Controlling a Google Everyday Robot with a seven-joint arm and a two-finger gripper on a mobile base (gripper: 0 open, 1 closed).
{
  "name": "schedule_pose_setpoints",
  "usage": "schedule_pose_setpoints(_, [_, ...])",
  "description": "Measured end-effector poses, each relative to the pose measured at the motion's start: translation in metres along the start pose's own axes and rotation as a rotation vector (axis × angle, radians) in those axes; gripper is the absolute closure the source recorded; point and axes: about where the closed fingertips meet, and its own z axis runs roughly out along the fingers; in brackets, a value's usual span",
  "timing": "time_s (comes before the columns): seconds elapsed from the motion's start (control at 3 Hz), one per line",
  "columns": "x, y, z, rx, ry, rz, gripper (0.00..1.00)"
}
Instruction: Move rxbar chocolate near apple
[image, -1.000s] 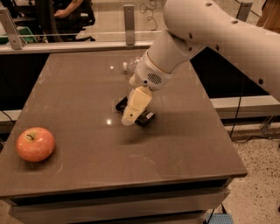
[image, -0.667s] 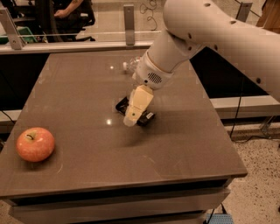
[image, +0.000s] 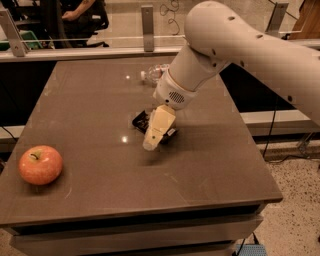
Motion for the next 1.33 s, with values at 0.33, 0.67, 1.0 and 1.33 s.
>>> schedule_pose_setpoints(0.33, [0.0047,0.0009,0.0047,0.003,-0.004,0.002,0.18])
schedule_pose_setpoints(0.67, [0.0076,0.0025,0.0076,0.004,-0.012,0.005,0.41])
schedule_pose_setpoints(1.0, [0.0096,0.004,0.007,0.009,-0.021,0.01,0.65])
schedule_pose_setpoints(1.33, [0.0108,0.0057,0.0055,0.014,-0.025,0.013,0.88])
